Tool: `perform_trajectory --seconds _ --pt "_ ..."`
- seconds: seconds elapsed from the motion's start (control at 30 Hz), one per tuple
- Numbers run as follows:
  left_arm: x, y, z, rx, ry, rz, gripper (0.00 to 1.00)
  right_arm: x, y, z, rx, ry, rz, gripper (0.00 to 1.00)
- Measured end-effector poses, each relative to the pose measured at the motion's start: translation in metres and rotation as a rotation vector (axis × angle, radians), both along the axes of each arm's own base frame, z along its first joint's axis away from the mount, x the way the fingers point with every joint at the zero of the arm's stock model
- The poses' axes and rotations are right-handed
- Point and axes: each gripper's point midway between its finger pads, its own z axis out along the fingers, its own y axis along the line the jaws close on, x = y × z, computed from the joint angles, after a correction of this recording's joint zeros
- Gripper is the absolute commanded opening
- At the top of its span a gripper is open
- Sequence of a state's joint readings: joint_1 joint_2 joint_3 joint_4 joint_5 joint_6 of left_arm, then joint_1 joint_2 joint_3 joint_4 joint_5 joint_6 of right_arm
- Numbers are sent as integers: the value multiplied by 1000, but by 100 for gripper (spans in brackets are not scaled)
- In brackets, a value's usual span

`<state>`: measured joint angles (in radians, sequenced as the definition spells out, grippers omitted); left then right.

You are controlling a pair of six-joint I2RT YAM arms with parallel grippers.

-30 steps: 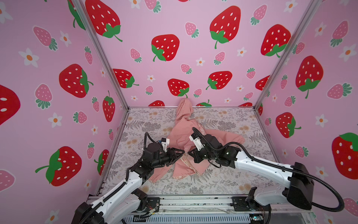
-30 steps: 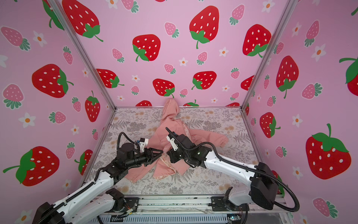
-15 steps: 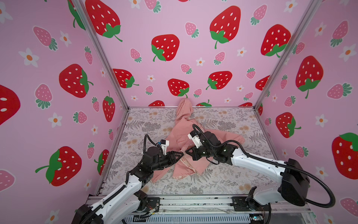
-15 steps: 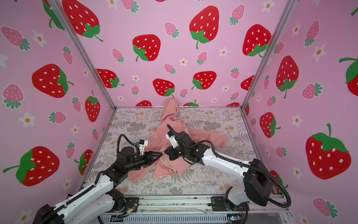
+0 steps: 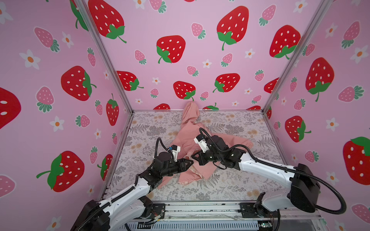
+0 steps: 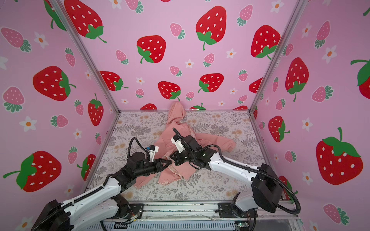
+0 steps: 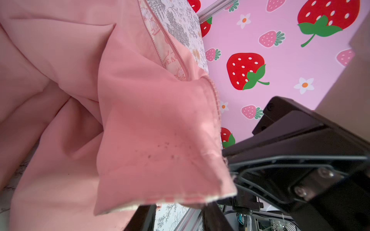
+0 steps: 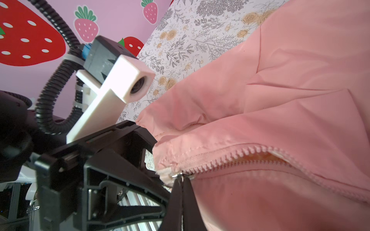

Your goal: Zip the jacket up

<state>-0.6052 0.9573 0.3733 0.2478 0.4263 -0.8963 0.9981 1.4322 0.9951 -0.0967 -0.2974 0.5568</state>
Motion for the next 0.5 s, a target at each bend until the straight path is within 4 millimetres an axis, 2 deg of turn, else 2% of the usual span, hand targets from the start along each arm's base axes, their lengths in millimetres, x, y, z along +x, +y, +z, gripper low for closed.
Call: perform_trajectory --seconds 0.23,0.5 --pt "5 -5 10 -2 -42 -4 37 0 -1 -2 1 4 -3 0" --pt "8 -12 10 5 -51 -21 15 2 -2 -4 2 11 -12 0"
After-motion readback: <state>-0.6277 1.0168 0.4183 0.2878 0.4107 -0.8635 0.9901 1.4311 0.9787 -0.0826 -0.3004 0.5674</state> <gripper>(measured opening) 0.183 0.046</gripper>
